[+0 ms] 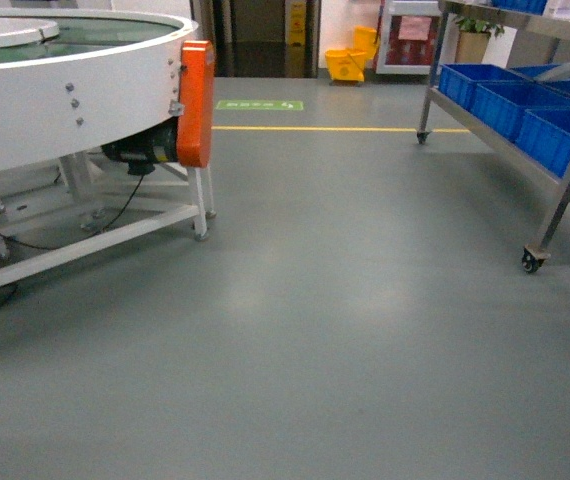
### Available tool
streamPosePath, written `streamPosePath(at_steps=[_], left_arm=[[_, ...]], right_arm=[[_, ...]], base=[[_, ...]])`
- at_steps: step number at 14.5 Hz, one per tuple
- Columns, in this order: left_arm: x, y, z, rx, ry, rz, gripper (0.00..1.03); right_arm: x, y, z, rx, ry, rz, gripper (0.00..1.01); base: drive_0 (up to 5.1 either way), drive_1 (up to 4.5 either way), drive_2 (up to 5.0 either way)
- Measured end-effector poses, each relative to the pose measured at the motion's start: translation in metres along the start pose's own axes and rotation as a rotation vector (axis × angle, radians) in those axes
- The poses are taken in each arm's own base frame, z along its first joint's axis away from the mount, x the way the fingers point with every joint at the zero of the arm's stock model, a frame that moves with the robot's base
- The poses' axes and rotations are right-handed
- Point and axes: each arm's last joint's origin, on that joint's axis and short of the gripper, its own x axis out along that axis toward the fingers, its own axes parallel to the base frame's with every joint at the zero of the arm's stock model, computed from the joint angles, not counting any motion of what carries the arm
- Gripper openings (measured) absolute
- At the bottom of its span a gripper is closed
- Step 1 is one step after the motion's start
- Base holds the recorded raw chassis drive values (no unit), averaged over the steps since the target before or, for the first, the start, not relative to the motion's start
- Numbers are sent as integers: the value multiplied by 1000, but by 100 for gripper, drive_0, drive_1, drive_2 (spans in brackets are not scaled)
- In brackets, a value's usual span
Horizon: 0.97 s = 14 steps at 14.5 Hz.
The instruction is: Pick red block from blue box to shelf
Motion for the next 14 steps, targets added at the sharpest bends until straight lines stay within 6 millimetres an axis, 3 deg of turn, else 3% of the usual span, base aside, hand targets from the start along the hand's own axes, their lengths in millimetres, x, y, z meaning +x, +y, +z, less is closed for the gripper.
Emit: streamPosePath(at_steps=[14], left_arm=[[0, 0, 0, 0, -3, 0, 98]], right_arm=[[0, 0, 0, 0, -3, 2, 20]], base=[[-169, 258, -596]])
